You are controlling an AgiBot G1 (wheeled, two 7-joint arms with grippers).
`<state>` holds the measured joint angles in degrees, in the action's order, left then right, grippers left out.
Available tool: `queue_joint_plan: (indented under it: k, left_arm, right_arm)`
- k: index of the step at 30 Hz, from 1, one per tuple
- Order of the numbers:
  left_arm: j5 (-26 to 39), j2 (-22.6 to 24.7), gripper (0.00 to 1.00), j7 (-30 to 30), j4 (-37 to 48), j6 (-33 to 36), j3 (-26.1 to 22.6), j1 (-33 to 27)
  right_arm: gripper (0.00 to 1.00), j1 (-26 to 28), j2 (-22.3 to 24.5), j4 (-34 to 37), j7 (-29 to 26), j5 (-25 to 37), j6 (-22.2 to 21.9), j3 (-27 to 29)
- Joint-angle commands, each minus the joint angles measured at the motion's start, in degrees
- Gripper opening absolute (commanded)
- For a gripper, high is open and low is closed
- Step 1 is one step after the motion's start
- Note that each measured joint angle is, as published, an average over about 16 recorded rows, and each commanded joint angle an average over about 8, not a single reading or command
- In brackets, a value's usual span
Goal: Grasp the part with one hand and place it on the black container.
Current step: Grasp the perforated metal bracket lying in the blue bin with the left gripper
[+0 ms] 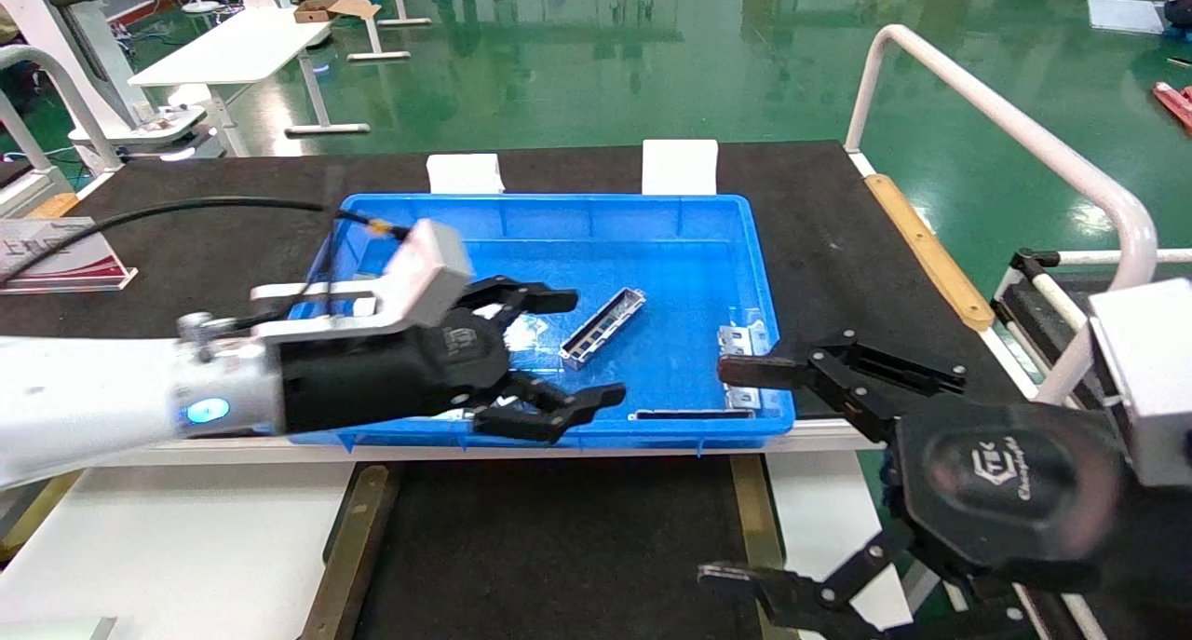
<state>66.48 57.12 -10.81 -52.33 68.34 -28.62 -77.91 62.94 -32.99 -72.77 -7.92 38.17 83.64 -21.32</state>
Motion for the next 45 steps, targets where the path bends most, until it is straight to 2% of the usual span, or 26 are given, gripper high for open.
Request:
queue_joint_plan:
  k: [1,12,17,21,22,23,24,29,30,31,32,45]
  left_arm:
    - [2.47,2.66,1.00,0.69,3.21,-1.53,-1.31,-1.59]
    - [8.51,16.44,1.00,7.01,27.16,-15.98,-3.13,-8.22]
    - [8.92,19.73,1.00,9.41,34.99,-19.81,-3.48,-9.57]
    - [8.41,20.71,1.00,10.51,37.91,-21.23,-4.21,-9.47]
    - [8.23,20.81,1.00,10.70,38.20,-21.51,-4.47,-9.30]
    - [8.00,20.89,0.97,10.82,38.38,-21.78,-4.74,-9.09]
    - [7.75,20.95,0.87,10.90,38.49,-22.06,-5.03,-8.88]
    - [6.32,21.07,0.25,10.93,38.15,-23.29,-6.57,-8.00]
    - [6.01,21.08,0.13,10.87,38.01,-23.51,-6.90,-7.89]
    - [5.71,21.09,0.03,10.80,37.86,-23.72,-7.23,-7.80]
    - [5.39,21.09,0.00,10.73,37.70,-23.92,-7.58,-7.72]
    - [1.54,20.99,0.00,10.33,36.50,-25.82,-12.12,-7.07]
  right_arm:
    - [1.00,0.00,0.00,0.00,0.00,0.00,0.00,0.00]
    - [1.00,0.00,0.00,0.00,0.00,0.00,0.00,-0.01]
    - [1.00,0.00,0.00,0.00,0.01,-0.01,0.00,-0.01]
    - [1.00,0.00,0.00,0.00,0.01,-0.01,0.00,-0.01]
    - [0.93,0.00,0.00,0.00,0.01,-0.01,0.00,-0.01]
    - [0.82,0.00,0.01,0.00,0.01,-0.01,-0.01,-0.01]
    - [0.69,0.00,0.01,0.00,0.01,-0.01,-0.01,-0.01]
    - [0.07,0.00,0.01,0.00,0.01,-0.01,-0.01,-0.02]
    - [0.01,0.01,0.01,0.00,0.01,-0.01,-0.01,-0.02]
    - [0.00,0.01,0.01,0.00,0.01,-0.01,-0.01,-0.02]
    - [0.00,0.01,0.01,0.00,0.01,-0.01,-0.01,-0.02]
    - [0.00,0.01,0.01,0.00,0.01,-0.02,-0.01,-0.03]
